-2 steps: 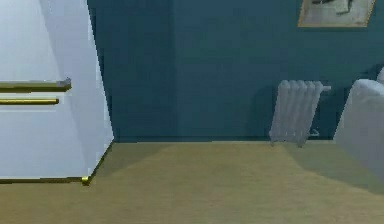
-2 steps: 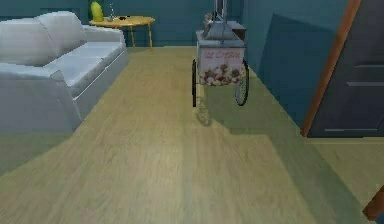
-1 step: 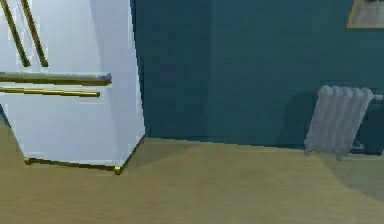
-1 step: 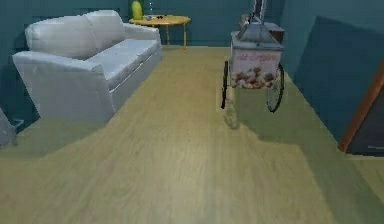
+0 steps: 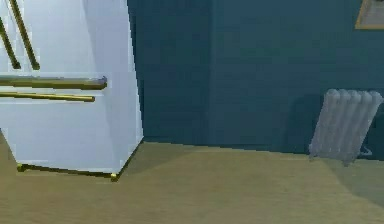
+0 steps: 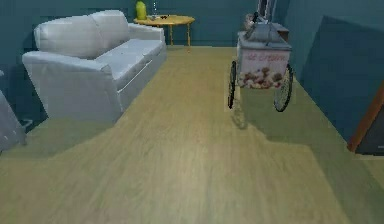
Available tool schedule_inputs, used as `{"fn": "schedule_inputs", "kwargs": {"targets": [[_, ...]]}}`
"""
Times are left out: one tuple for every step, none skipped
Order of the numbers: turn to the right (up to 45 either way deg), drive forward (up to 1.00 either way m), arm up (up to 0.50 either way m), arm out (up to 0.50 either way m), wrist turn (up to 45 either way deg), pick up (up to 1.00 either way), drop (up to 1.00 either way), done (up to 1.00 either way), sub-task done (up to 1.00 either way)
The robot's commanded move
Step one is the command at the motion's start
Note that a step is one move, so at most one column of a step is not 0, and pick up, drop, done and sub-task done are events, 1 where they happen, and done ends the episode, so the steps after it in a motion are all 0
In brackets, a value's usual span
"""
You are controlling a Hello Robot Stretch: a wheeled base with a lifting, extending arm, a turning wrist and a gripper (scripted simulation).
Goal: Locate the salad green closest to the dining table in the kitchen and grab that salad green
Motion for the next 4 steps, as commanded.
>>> {"fn": "schedule_inputs", "kwargs": {"targets": [[-36.0,0.0,0.0,0.0,0.0,0.0,0.0,0.0,0.0],[0.0,0.35,0.0,0.0,0.0,0.0,0.0,0.0,0.0],[-45.0,0.0,0.0,0.0,0.0,0.0,0.0,0.0,0.0],[0.0,1.0,0.0,0.0,0.0,0.0,0.0,0.0,0.0]]}}
